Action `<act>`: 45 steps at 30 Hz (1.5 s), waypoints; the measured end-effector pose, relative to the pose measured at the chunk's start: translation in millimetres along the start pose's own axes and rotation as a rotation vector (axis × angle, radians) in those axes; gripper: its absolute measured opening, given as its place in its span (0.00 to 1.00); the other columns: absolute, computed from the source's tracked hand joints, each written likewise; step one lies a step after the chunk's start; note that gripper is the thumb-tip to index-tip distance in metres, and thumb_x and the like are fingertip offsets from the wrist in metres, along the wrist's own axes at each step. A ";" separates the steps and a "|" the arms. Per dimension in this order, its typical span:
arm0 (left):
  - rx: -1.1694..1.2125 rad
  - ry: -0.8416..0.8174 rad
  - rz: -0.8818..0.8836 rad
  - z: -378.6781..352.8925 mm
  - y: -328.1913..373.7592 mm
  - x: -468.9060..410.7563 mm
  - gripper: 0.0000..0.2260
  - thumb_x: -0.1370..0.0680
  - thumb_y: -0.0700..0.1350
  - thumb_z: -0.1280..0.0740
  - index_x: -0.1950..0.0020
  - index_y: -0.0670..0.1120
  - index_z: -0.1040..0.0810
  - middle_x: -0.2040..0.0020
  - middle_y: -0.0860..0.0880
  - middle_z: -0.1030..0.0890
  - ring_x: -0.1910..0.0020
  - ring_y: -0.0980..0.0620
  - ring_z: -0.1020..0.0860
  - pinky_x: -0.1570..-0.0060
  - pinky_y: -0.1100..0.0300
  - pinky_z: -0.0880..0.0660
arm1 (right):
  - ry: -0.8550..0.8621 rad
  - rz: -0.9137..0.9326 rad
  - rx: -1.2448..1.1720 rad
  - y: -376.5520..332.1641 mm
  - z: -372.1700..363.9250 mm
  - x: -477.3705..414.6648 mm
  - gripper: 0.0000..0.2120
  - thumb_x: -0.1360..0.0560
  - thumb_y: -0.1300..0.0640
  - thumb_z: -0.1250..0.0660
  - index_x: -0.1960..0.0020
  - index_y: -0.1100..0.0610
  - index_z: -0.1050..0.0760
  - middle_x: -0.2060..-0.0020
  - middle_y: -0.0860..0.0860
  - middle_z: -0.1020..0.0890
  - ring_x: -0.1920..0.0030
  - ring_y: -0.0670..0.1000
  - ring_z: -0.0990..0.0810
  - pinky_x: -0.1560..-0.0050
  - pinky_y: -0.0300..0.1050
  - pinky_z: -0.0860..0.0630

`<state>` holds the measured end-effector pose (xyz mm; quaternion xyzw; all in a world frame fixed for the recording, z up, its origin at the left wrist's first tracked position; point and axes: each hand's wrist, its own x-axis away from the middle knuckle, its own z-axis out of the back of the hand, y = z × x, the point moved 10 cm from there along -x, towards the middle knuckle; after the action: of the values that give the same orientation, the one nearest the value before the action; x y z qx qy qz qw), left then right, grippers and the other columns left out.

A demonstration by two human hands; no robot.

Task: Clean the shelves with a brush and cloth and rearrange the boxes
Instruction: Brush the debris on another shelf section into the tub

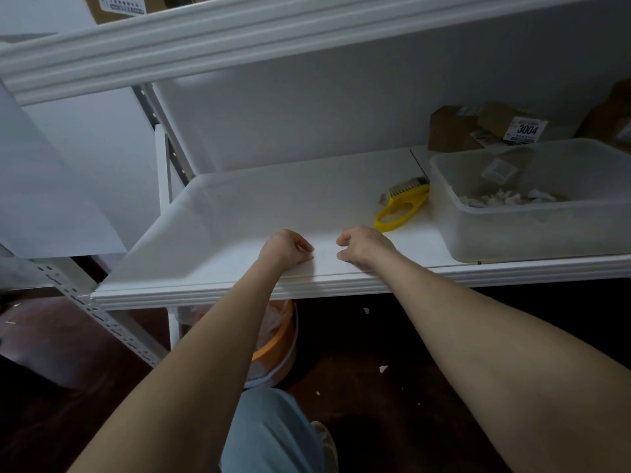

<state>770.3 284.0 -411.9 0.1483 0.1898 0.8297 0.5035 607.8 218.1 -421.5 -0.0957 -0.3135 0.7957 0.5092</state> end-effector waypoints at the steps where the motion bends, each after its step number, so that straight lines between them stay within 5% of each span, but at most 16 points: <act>1: 0.003 -0.010 0.006 -1.2 -0.1 -0.7 0.07 0.26 0.45 0.31 0.50 0.48 0.16 0.49 0.51 0.17 0.50 0.50 0.20 0.52 0.63 0.27 | 0.000 -0.001 -0.001 0.1 0.0 -0.2 0.18 0.29 0.52 0.32 0.39 0.45 0.24 0.38 0.46 0.22 0.39 0.52 0.24 0.37 0.50 0.28; 10: 0.107 0.017 -0.027 0.8 -9.6 5.2 0.10 0.26 0.46 0.30 0.44 0.50 0.18 0.50 0.53 0.18 0.47 0.52 0.21 0.47 0.65 0.29 | -0.002 0.006 0.004 -0.4 0.8 -2.0 0.19 0.29 0.52 0.32 0.38 0.45 0.24 0.37 0.46 0.23 0.38 0.52 0.24 0.37 0.49 0.28; 16: 0.136 0.027 -0.057 4.1 -6.4 4.1 0.05 0.26 0.45 0.29 0.52 0.51 0.15 0.50 0.53 0.16 0.53 0.57 0.22 0.51 0.67 0.30 | -0.004 0.004 -0.004 0.4 0.1 -2.1 0.18 0.28 0.52 0.32 0.38 0.45 0.25 0.37 0.46 0.23 0.38 0.52 0.24 0.37 0.50 0.28; 27: -0.304 0.072 0.036 2.1 8.1 -3.5 0.12 0.21 0.48 0.42 0.45 0.47 0.21 0.46 0.47 0.19 0.48 0.45 0.22 0.57 0.58 0.29 | -0.006 -0.013 -0.054 2.0 1.1 -2.5 0.17 0.30 0.51 0.30 0.42 0.45 0.23 0.39 0.47 0.22 0.41 0.52 0.23 0.37 0.49 0.27; 33: -0.333 0.021 -0.001 -3.3 6.8 -4.5 0.14 0.20 0.48 0.45 0.41 0.47 0.24 0.42 0.47 0.22 0.44 0.44 0.24 0.51 0.56 0.29 | -0.004 0.001 -0.035 1.0 2.6 -1.4 0.18 0.29 0.52 0.30 0.40 0.46 0.23 0.38 0.47 0.22 0.40 0.52 0.23 0.37 0.48 0.28; 41: -0.151 -0.053 -0.028 -7.2 0.9 -4.3 0.11 0.21 0.46 0.41 0.46 0.46 0.21 0.47 0.48 0.20 0.46 0.45 0.23 0.46 0.55 0.28 | -0.017 0.001 -0.018 -1.4 1.3 1.7 0.19 0.29 0.51 0.32 0.38 0.45 0.25 0.36 0.47 0.24 0.37 0.52 0.25 0.35 0.50 0.29; 45: 0.294 -0.032 0.022 -2.5 2.5 2.0 0.09 0.19 0.40 0.43 0.55 0.43 0.25 0.61 0.50 0.27 0.62 0.52 0.27 0.64 0.59 0.25 | -0.024 -0.010 -0.007 -1.7 0.3 4.7 0.20 0.27 0.55 0.35 0.36 0.45 0.26 0.34 0.47 0.25 0.36 0.53 0.26 0.34 0.50 0.30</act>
<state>766.3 284.3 -412.9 0.2359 0.2996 0.7960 0.4701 606.7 222.6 -419.5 -0.0864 -0.3230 0.7932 0.5090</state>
